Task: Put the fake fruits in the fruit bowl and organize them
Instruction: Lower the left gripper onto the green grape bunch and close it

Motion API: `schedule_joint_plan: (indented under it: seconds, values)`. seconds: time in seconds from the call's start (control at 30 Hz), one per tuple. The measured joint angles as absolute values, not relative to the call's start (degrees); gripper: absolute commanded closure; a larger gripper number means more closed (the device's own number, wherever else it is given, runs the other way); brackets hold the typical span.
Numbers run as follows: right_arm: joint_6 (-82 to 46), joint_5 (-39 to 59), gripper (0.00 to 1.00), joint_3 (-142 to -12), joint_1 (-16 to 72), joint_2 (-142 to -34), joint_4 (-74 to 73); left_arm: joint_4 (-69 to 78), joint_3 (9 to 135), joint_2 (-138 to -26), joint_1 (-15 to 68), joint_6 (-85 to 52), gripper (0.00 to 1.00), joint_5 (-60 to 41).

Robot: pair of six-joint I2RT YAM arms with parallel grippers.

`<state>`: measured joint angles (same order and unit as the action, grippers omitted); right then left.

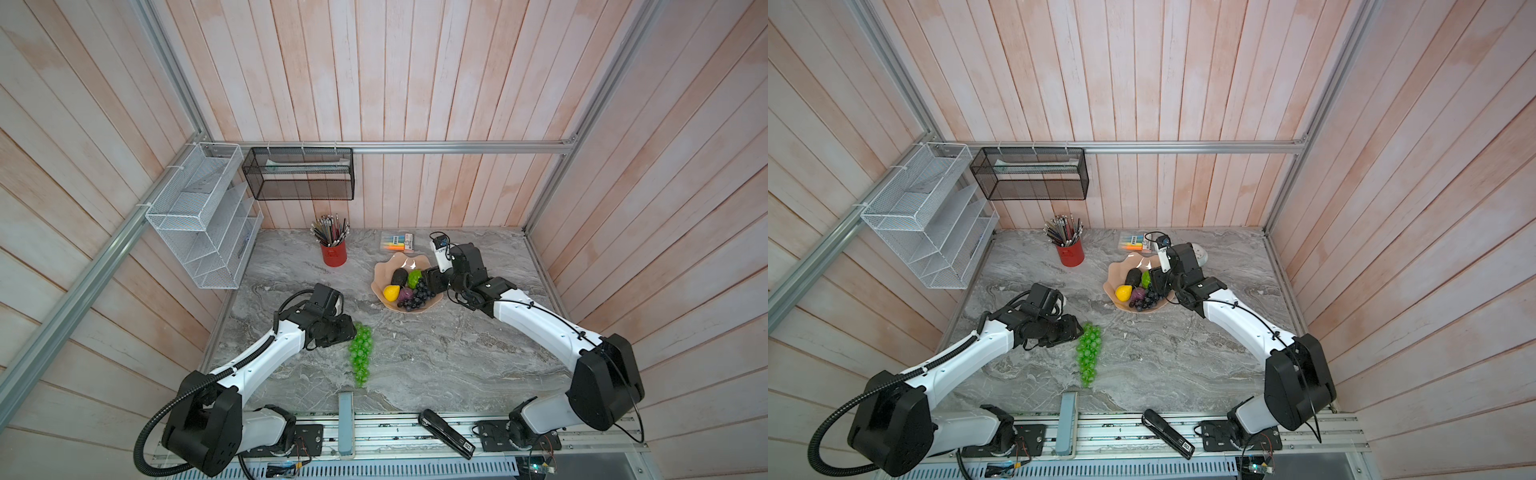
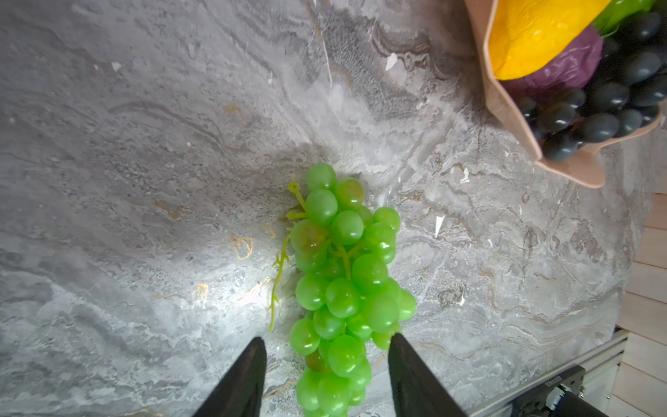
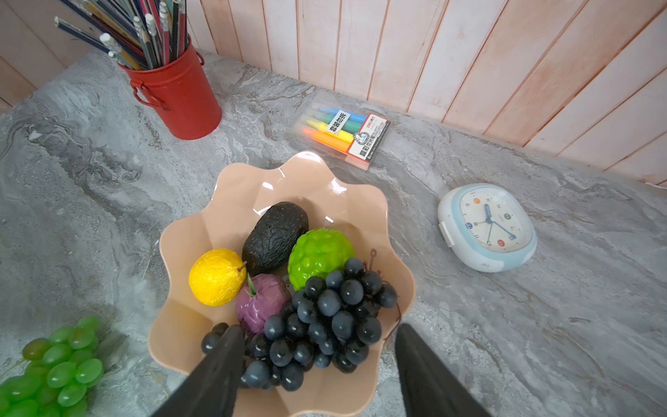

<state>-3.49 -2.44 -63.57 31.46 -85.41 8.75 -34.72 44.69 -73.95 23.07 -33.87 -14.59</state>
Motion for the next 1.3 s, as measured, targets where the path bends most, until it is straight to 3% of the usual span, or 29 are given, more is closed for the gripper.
schedule_joint_plan:
  seconds: [0.07,0.37,0.7,0.9,1.07,1.3]
  values:
    - [-3.4,-2.4,0.34,-63.6,32.5,-86.4,8.9,-33.3,43.2,-73.8,22.0,-34.0,0.5,-15.5]
    - [-3.4,-2.5,0.35,-64.3,34.9,-90.3,10.7,-23.6,36.6,-72.2,19.8,-35.0,0.53,-21.7]
    - [-3.3,-2.7,0.36,-66.6,36.9,-92.8,12.1,-15.8,35.2,-73.6,19.4,-36.2,0.79,-25.5]
    - [-3.2,-2.9,0.36,-66.6,37.0,-92.9,12.2,-14.9,35.2,-74.2,19.4,-36.3,0.78,-26.2]
    - [-3.0,-3.0,0.37,-66.6,37.0,-93.0,12.5,-15.9,35.2,-73.8,19.4,-35.9,0.64,-24.9]
    - [-3.0,-3.0,0.37,-66.6,37.1,-93.5,12.5,-17.2,35.0,-69.2,18.9,-35.9,0.59,-21.6]
